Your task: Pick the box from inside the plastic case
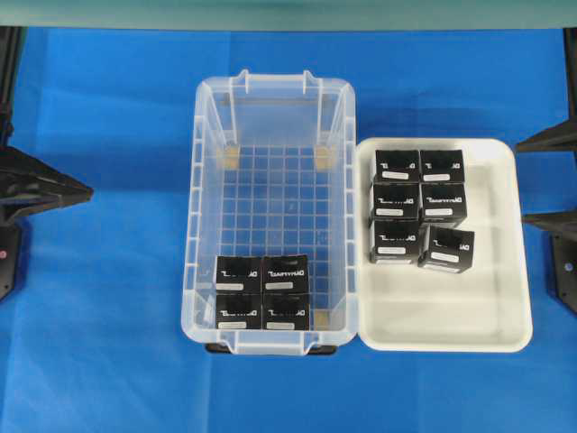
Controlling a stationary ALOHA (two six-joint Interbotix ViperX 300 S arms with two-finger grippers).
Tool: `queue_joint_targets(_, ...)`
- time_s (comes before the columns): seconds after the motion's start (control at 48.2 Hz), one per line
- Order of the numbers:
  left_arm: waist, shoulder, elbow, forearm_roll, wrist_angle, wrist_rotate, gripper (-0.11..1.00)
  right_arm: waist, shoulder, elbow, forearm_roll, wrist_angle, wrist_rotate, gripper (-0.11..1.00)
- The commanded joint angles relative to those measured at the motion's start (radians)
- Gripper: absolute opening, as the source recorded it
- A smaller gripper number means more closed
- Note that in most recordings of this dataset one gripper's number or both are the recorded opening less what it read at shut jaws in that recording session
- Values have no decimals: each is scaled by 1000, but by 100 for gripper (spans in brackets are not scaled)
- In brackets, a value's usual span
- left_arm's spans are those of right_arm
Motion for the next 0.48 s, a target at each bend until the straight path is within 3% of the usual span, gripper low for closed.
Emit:
queue_joint_targets(0.0,-3,-6,-17,2,-17,2,-7,2,-41,8,3,-6,6,92)
queue_joint_targets(0.291,-17,-21,-6,2,-35,3,-7,2,-126,52,3,0,23,92)
queue_joint_targets(0.457,-26,-18,3,2,-40,38,-7,-2,-124,77,3,3,28,92)
